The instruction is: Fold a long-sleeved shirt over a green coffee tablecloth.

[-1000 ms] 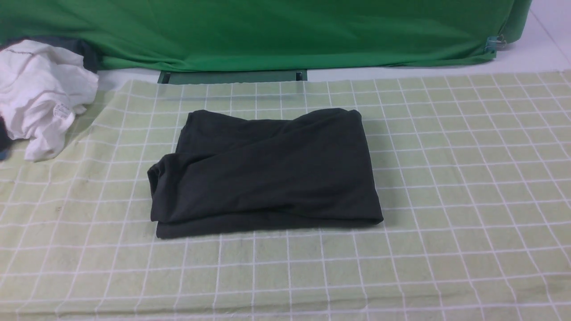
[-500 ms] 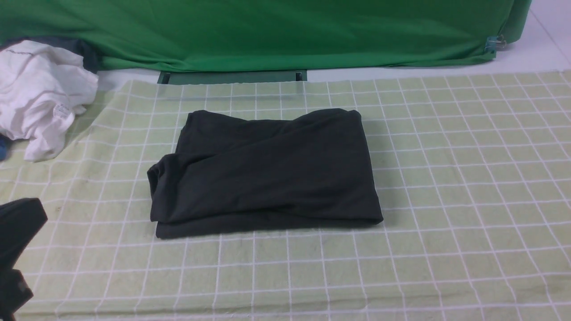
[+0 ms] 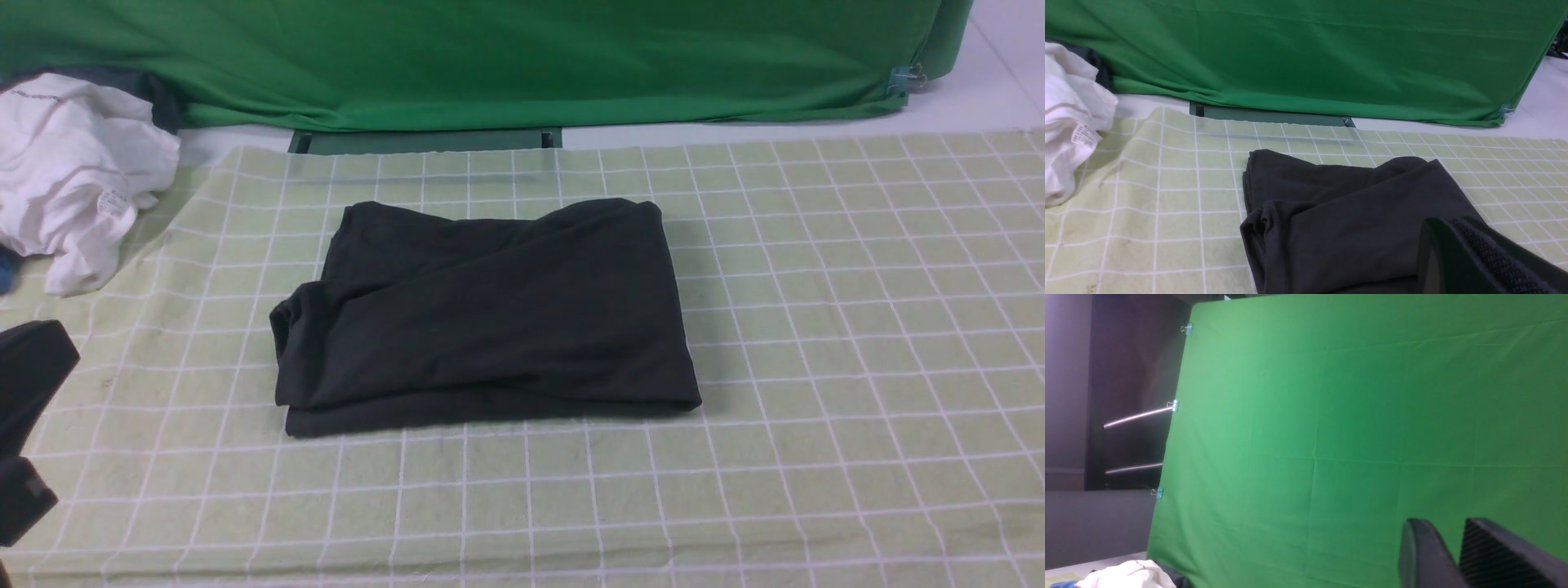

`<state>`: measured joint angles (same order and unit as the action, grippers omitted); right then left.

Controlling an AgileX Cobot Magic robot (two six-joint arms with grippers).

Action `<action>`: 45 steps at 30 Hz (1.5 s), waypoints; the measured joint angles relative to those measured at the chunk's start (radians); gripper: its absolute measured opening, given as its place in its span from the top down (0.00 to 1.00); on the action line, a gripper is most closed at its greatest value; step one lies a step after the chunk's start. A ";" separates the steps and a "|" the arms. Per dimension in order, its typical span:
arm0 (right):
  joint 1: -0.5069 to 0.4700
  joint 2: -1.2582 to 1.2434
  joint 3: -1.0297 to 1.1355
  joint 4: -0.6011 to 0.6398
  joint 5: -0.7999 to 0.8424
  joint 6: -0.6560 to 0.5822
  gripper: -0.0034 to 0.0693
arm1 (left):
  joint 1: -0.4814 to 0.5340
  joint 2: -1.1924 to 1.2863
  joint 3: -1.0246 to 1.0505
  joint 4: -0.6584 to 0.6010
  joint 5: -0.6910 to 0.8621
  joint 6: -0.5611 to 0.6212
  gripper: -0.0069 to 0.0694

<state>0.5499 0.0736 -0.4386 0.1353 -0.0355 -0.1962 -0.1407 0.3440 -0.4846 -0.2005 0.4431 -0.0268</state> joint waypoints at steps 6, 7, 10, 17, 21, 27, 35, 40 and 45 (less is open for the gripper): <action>0.000 0.000 0.000 0.000 0.001 0.000 0.67 | 0.000 0.000 0.000 0.017 0.000 0.000 0.89; 0.000 0.000 0.000 0.000 0.001 -0.001 0.66 | 0.000 0.000 0.000 0.018 0.000 0.000 0.89; 0.000 0.000 0.000 0.000 0.001 -0.001 0.65 | 0.000 0.000 0.000 0.018 0.000 0.000 0.89; 0.000 0.000 0.000 0.000 0.001 -0.001 0.63 | 0.000 0.000 0.000 0.018 0.000 0.000 0.89; 0.000 0.000 0.000 0.000 0.001 0.000 0.63 | 0.000 0.000 0.000 0.041 -0.001 0.027 0.89; 0.000 0.000 0.000 0.000 0.001 -0.001 0.63 | 0.060 -0.077 0.073 0.070 -0.145 0.126 0.89; 0.000 0.000 0.000 0.000 0.002 -0.003 0.63 | 0.252 -0.311 0.399 0.073 -0.353 0.149 0.89; 0.000 0.000 0.000 0.000 0.002 -0.003 0.63 | 0.263 -0.342 0.487 0.090 -0.342 0.149 0.89; 0.000 0.000 0.001 0.000 0.002 -0.003 0.63 | 0.263 -0.344 0.489 0.095 -0.236 0.153 0.89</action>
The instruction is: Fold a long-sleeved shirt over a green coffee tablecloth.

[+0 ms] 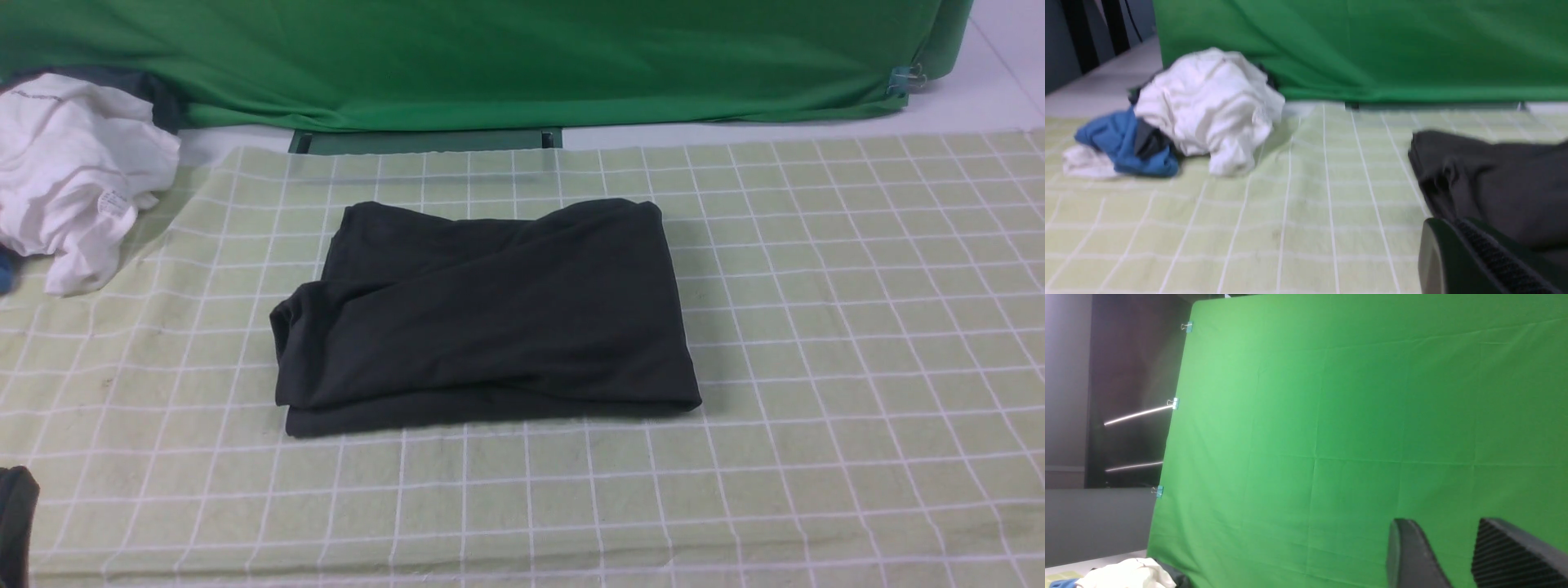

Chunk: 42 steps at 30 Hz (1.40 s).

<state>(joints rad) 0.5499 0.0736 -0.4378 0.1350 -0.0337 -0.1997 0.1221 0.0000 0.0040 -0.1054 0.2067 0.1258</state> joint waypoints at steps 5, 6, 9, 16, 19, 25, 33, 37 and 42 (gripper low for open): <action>0.000 0.000 0.000 0.000 0.000 0.000 0.63 | 0.000 0.000 0.000 0.000 0.018 0.000 0.89; 0.000 0.000 0.000 0.000 0.000 0.000 0.63 | 0.000 0.000 0.000 0.000 0.019 0.000 0.89; 0.000 0.000 0.000 0.000 0.000 0.000 0.63 | 0.000 0.000 0.000 0.000 0.019 0.000 0.89; 0.000 0.000 0.000 0.000 0.000 0.000 0.63 | 0.000 0.000 0.000 0.000 0.019 0.004 0.89; 0.000 0.000 0.000 0.000 0.000 0.000 0.63 | 0.000 0.000 0.000 0.000 0.019 0.005 0.89; 0.000 0.000 0.000 0.000 0.000 0.000 0.63 | 0.000 0.000 0.000 0.000 0.019 0.005 0.89; -0.004 0.000 0.001 0.000 0.043 -0.018 0.63 | 0.000 0.000 0.000 0.000 0.019 0.005 0.89; -0.115 -0.004 0.048 0.000 0.057 -0.046 0.63 | 0.002 0.000 0.000 0.000 0.019 0.005 0.89; -0.321 -0.004 0.189 0.000 0.064 -0.078 0.62 | 0.004 0.000 0.000 0.000 0.019 0.006 0.89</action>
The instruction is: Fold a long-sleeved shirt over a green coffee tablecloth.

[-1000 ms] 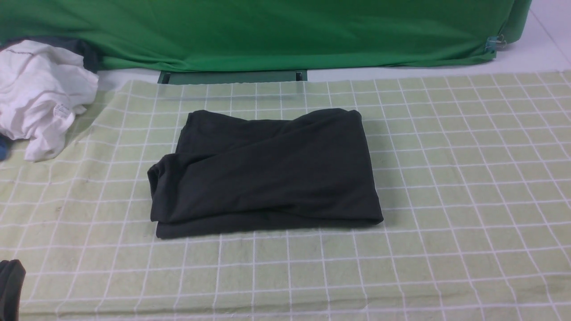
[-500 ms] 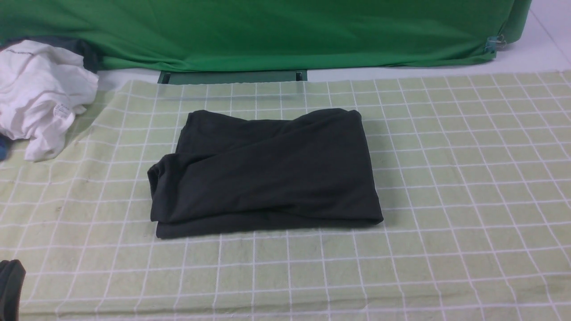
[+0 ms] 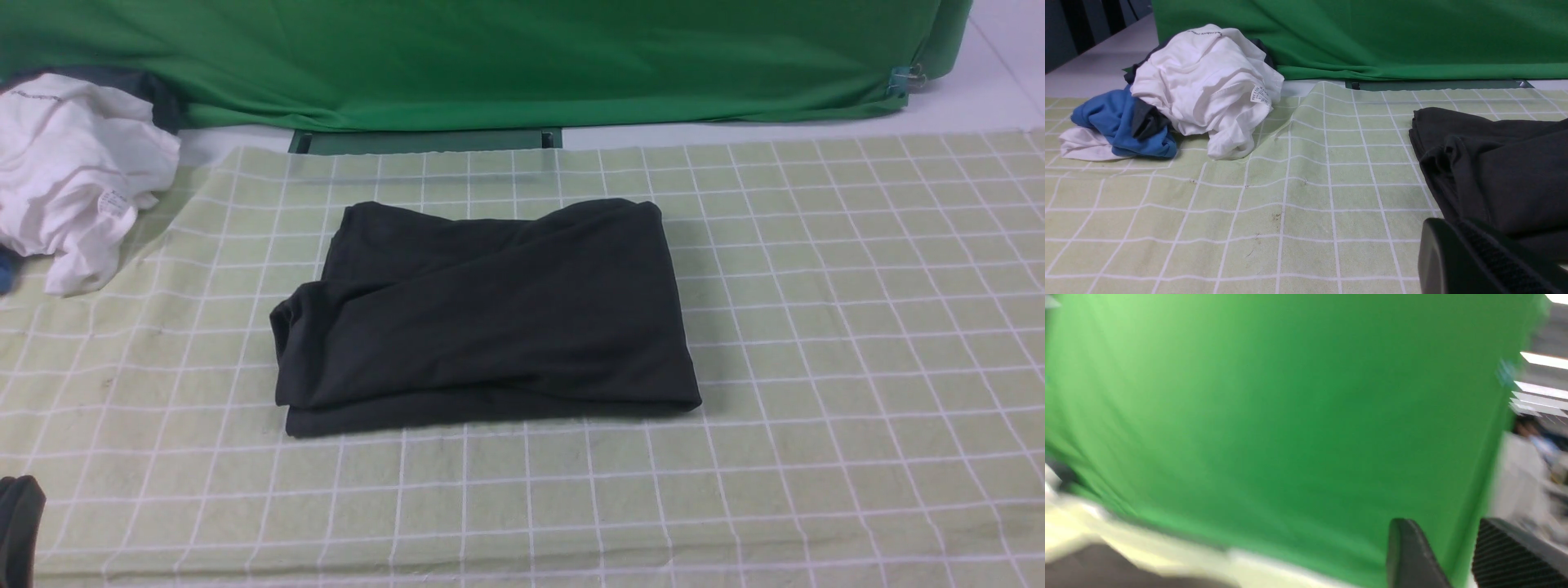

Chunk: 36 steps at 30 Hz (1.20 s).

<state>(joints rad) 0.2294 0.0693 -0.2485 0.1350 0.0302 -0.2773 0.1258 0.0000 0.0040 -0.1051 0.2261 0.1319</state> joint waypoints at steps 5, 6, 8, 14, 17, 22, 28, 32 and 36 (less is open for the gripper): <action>-0.118 -0.004 0.157 0.000 0.010 -0.028 0.62 | 0.000 0.000 0.000 0.000 0.000 0.000 0.89; -0.140 -0.009 0.192 0.000 0.011 -0.031 0.62 | 0.000 0.000 0.000 0.000 0.000 0.000 0.89; -0.174 -0.014 0.242 0.000 0.025 -0.037 0.62 | 0.000 0.000 0.000 0.000 0.000 0.000 0.89; -0.235 -0.065 0.253 0.000 0.199 -0.046 0.62 | 0.000 0.000 0.000 0.000 0.000 0.000 0.89; -0.239 -0.069 0.257 0.000 0.224 -0.045 0.62 | 0.000 0.000 0.000 0.000 0.000 0.000 0.89; -0.239 -0.069 0.259 0.000 0.229 -0.045 0.62 | 0.001 0.000 0.000 0.000 0.001 0.000 0.89; -0.239 -0.069 0.259 0.000 0.229 -0.044 0.62 | 0.001 0.000 0.000 0.000 0.002 0.000 0.89; -0.239 -0.069 0.259 0.000 0.229 -0.044 0.62 | 0.001 0.000 0.000 0.000 0.002 0.000 0.89; -0.239 -0.069 0.259 0.000 0.229 -0.044 0.62 | 0.001 0.000 0.000 0.000 0.002 0.000 0.89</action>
